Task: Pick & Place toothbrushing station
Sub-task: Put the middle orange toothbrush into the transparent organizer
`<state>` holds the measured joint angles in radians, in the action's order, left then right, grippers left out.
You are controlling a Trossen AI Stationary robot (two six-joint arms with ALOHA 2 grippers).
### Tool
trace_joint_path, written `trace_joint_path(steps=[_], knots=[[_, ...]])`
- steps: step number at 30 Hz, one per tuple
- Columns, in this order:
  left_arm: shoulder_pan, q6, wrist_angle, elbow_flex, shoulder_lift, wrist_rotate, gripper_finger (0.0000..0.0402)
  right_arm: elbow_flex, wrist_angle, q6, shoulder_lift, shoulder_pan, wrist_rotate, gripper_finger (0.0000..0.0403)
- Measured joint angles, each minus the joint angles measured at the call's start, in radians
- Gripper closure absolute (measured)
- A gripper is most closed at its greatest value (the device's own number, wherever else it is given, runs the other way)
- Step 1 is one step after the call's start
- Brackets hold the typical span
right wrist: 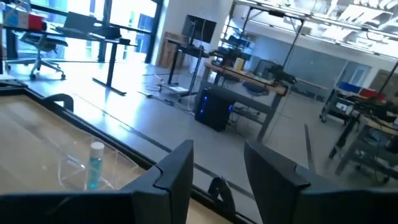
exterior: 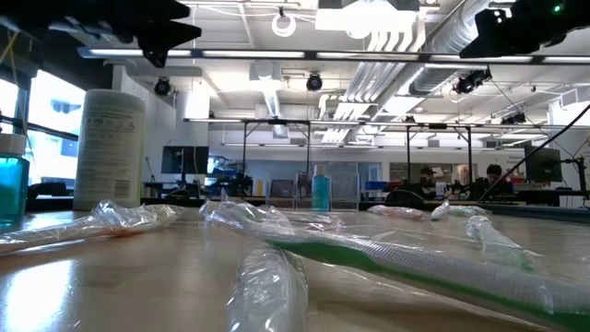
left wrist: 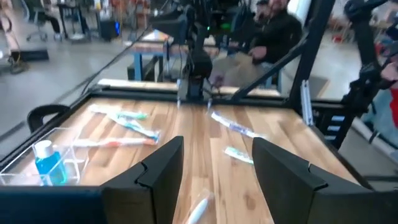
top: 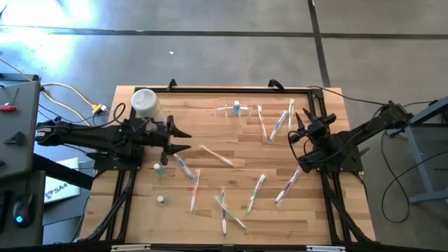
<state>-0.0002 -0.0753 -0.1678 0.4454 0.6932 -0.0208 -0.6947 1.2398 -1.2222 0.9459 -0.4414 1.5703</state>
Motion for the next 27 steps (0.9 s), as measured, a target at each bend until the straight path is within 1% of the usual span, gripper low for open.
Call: trace_joint_path(steps=[5, 9, 11, 14, 17, 18, 21, 23, 24, 27], knots=[[0.000, 0.000, 0.108, 0.102, 0.119, 0.000, 0.0210, 0.074, -0.015, -0.062, 0.000, 0.007, -0.005, 0.0266], [0.000, 0.015, 0.134, 0.153, 0.216, -0.004, 0.0210, 0.102, -0.016, -0.079, 0.000, 0.007, -0.002, 0.0266], [0.000, 0.029, 0.134, 0.168, 0.253, -0.006, 0.0210, 0.102, -0.018, -0.091, 0.000, 0.007, 0.000, 0.0266], [0.000, 0.050, 0.133, 0.184, 0.297, -0.035, 0.0210, 0.102, -0.034, -0.091, 0.000, 0.007, 0.000, 0.0266], [-0.001, 0.057, 0.135, 0.185, 0.333, -0.085, 0.0210, 0.102, -0.062, -0.091, 0.000, 0.007, 0.000, 0.0266], [-0.003, 0.072, 0.134, 0.185, 0.346, -0.102, 0.0210, 0.102, -0.070, -0.091, 0.000, 0.007, 0.000, 0.0266], [-0.037, 0.131, 0.144, 0.185, 0.386, -0.103, 0.0210, 0.102, -0.090, -0.091, 0.000, 0.007, 0.000, 0.0266], [-0.072, 0.187, 0.143, 0.186, 0.413, -0.087, 0.0210, 0.102, -0.102, -0.089, 0.000, 0.007, 0.000, 0.0266], [-0.088, 0.216, 0.142, 0.185, 0.423, -0.063, 0.0210, 0.102, -0.107, -0.087, 0.000, 0.007, 0.000, 0.0266], [-0.129, 0.254, 0.154, 0.192, 0.443, 0.056, 0.0210, 0.102, -0.119, -0.086, 0.000, 0.007, 0.000, 0.0266]])
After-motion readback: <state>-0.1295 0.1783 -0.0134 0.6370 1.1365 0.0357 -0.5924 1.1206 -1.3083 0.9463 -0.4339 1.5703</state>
